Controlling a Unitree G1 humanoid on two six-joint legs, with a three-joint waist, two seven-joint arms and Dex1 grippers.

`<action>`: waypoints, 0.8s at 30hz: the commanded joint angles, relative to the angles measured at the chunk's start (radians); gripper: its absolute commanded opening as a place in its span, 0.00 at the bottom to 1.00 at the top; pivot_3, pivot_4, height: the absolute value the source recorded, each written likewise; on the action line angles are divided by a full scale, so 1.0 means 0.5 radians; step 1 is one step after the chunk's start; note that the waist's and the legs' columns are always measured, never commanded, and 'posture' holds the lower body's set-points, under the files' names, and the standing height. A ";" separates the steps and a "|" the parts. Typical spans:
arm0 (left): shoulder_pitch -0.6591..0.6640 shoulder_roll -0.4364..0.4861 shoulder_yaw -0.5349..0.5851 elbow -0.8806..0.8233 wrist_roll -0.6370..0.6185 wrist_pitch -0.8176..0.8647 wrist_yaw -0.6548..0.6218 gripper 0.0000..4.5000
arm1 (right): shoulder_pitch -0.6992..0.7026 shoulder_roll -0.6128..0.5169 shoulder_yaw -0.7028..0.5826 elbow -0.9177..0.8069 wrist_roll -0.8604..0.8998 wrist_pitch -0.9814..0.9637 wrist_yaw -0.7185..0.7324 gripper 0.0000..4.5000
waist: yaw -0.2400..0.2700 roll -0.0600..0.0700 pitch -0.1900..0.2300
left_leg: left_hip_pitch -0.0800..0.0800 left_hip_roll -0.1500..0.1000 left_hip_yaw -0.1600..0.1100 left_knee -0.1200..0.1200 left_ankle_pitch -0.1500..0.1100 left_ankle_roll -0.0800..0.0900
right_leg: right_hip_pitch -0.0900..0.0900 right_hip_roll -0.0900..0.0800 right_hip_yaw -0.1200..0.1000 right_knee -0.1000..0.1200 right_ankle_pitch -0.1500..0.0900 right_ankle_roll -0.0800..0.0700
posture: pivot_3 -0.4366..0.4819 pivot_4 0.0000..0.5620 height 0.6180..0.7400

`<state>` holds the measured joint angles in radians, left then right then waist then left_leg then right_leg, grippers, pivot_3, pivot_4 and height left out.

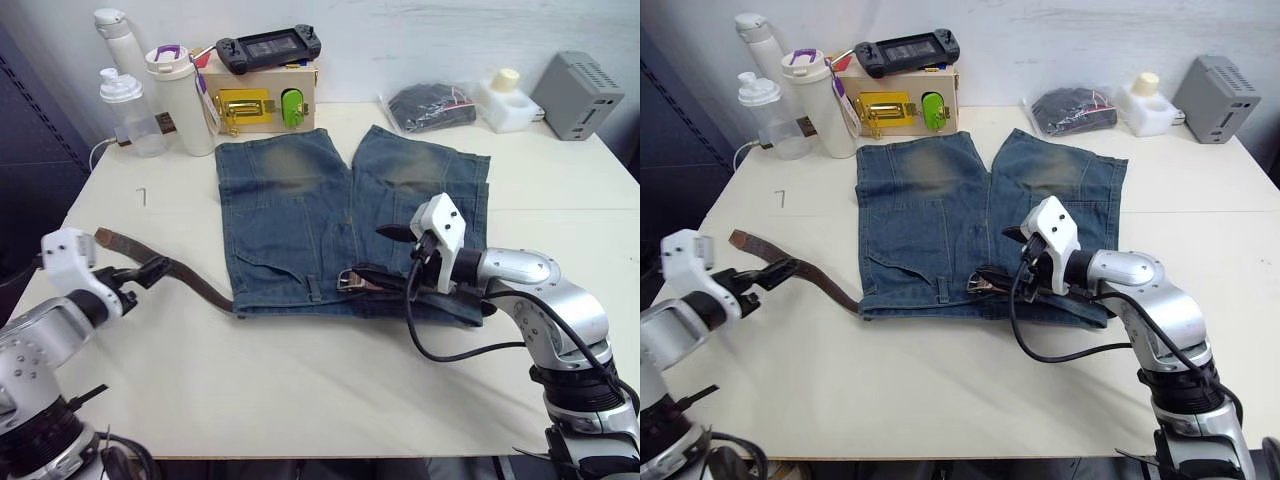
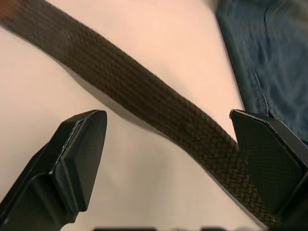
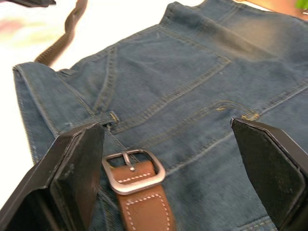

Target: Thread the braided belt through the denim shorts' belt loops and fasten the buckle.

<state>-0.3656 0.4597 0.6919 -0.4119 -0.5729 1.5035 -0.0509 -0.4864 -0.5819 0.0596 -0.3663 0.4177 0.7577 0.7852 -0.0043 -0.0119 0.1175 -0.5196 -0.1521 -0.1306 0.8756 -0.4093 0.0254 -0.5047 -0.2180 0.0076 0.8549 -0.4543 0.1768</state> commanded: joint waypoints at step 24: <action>0.266 -0.113 -0.561 0.598 0.502 -0.676 0.126 0.05 | 0.027 0.045 -0.005 -0.143 0.018 -0.069 -0.125 1.00 | 0.008 0.032 -0.019 | 0.024 0.003 0.007 -0.012 0.001 -0.003 | 0.015 0.000 0.002 -0.005 0.000 0.000 | 0.48 0.27 0.22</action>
<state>-0.2932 0.4331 0.4265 -0.2161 -0.3365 1.1288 0.0171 -0.4642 -0.5531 0.0747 -0.3974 0.4194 0.7434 0.7267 -0.0005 0.0042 0.1078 -0.5075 -0.1507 -0.1273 0.8696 -0.4090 0.0238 -0.4972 -0.2182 0.0085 0.8526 -0.4544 0.1767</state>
